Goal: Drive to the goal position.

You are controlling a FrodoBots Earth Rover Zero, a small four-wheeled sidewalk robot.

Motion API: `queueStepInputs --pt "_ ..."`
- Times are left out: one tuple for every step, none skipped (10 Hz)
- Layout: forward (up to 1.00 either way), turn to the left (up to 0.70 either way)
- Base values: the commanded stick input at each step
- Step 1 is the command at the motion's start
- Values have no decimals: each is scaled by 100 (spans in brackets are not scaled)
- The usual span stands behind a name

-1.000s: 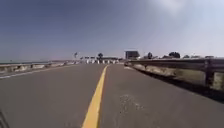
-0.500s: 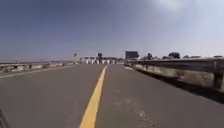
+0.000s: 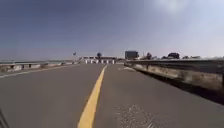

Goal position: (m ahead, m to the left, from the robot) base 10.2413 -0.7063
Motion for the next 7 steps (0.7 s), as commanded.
queueStepInputs --pt "50 0" --pt "50 0" --pt "50 0" --pt "50 0" --pt "50 0" --pt "50 0" --pt "50 0"
